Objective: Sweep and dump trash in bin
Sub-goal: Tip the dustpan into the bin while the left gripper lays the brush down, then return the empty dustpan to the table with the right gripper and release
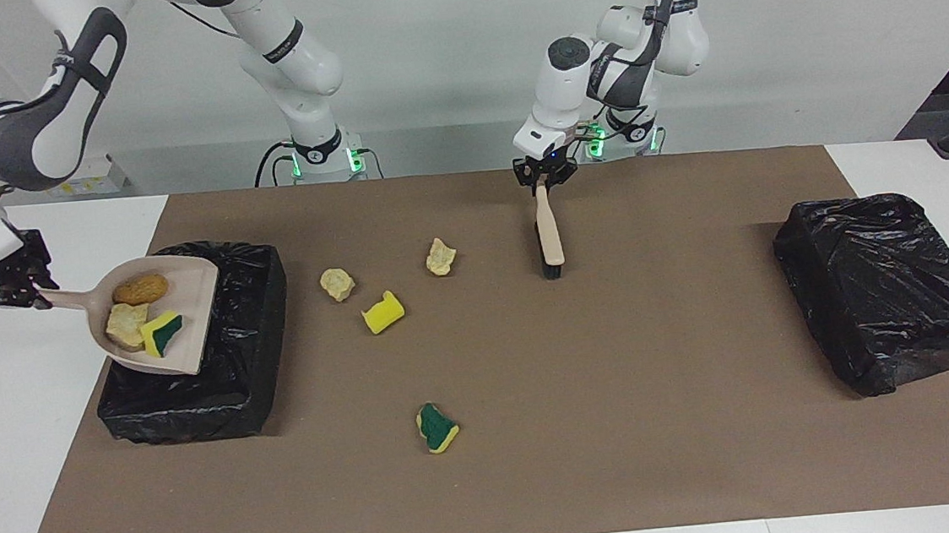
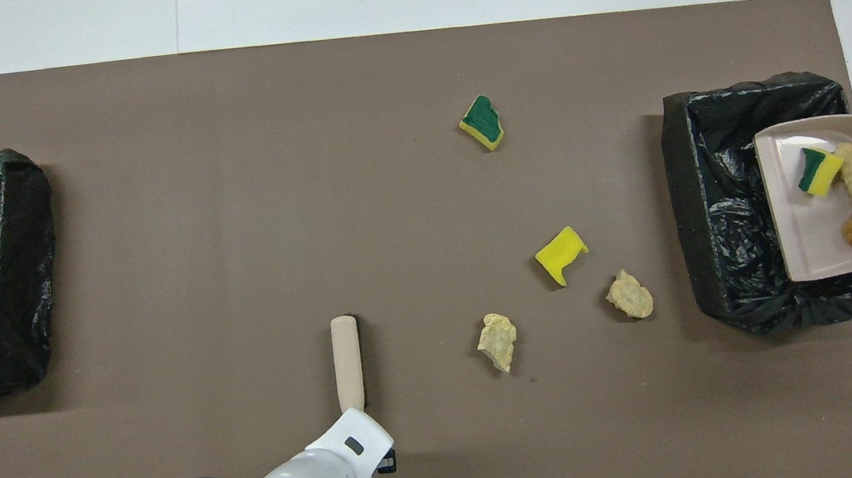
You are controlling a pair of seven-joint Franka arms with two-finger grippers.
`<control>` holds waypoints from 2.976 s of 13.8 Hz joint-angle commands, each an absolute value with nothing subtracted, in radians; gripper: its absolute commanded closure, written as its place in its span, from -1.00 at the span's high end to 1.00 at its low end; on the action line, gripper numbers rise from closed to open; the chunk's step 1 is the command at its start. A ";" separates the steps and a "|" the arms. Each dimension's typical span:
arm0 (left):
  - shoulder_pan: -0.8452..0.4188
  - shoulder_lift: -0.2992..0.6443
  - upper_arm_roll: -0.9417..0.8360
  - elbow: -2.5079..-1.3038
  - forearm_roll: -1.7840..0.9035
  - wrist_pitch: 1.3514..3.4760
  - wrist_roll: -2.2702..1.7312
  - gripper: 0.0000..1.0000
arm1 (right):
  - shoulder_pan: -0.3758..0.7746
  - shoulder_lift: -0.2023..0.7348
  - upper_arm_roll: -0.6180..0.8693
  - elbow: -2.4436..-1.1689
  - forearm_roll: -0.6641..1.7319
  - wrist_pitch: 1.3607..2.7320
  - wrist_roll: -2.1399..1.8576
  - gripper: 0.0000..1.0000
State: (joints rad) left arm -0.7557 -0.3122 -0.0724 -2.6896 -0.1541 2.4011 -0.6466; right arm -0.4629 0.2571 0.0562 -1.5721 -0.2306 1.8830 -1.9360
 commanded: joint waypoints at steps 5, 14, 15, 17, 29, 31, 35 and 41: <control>-0.605 -0.291 -0.057 -2.536 -0.137 2.254 -0.551 1.00 | -0.234 0.195 0.060 -1.589 -0.512 1.800 -1.572 -1.00; -0.195 -0.177 -0.051 -2.124 -0.100 1.952 -0.091 1.00 | -0.149 0.084 0.083 -1.591 -0.689 1.643 -1.428 -1.00; -0.171 -0.146 -0.051 -2.058 -0.072 1.921 -0.080 1.00 | -0.144 0.080 0.084 -1.576 -0.677 1.635 -1.422 -1.00; -0.146 -0.065 -0.051 -1.903 -0.014 1.811 0.007 1.00 | -0.144 0.086 0.107 -1.551 -0.643 1.635 -1.416 -1.00; -0.074 0.020 -0.048 -1.678 -0.011 1.644 0.052 1.00 | 0.168 0.250 0.153 -1.496 -0.333 1.747 -0.664 -1.00; -0.074 0.014 -0.046 -1.693 -0.011 1.652 0.049 1.00 | 0.225 0.322 0.156 -1.430 -0.280 1.750 -0.448 -1.00; -0.075 0.005 -0.048 -1.707 -0.011 1.652 0.051 1.00 | 0.322 0.412 0.158 -1.366 -0.201 1.812 -0.027 -1.00; -0.075 -0.011 -0.048 -1.738 -0.012 1.664 0.049 1.00 | 0.494 0.703 0.158 -1.079 -0.198 1.833 0.554 -1.00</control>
State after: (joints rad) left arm -0.0860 0.0234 -0.0391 -1.6904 -0.0227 1.6371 0.0417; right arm 0.4439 0.5623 0.1609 -1.2261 -0.2150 1.8222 0.4169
